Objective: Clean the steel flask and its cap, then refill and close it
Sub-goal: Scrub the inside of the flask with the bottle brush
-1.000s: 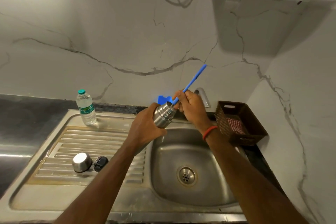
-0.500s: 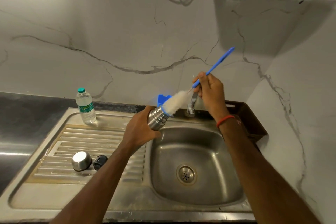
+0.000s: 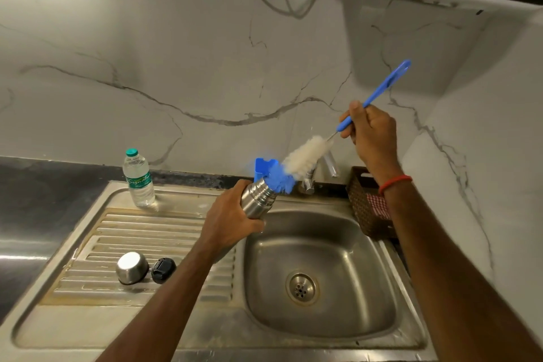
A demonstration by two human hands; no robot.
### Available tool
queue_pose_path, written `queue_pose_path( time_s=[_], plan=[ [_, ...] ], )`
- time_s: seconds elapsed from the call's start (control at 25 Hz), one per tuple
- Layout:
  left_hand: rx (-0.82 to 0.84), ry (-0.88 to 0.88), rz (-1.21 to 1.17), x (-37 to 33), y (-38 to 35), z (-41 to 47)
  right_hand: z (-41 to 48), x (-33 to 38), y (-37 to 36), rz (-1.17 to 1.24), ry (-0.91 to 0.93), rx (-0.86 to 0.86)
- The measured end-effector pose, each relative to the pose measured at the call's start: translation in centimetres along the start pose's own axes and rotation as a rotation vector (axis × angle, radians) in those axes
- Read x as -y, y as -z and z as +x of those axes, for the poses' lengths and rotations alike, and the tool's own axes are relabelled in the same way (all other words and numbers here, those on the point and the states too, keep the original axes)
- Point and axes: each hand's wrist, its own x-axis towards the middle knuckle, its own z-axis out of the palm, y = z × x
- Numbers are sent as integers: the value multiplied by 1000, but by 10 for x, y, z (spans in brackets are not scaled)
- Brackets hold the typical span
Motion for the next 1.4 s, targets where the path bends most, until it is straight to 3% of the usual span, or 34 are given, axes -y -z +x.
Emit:
queue_pose_path(
  time_s=[0.44,0.68,0.88,1.2,1.4],
  plan=[
    [-60,-78,84,-14,0,11,26,16,7,-146,134,-314],
    [-67,39,84,19,13,-10,71,27,75,-369,147,-531],
    [-115,72,-69,9,20,6,47,9,37,-172,182,-352],
    [-160,315,-439,22,20,16,38,-22,-9,-87,-2,-6],
    [-175,448,-680,32,20,16,44,-35,-41,29,-84,14]
  ],
)
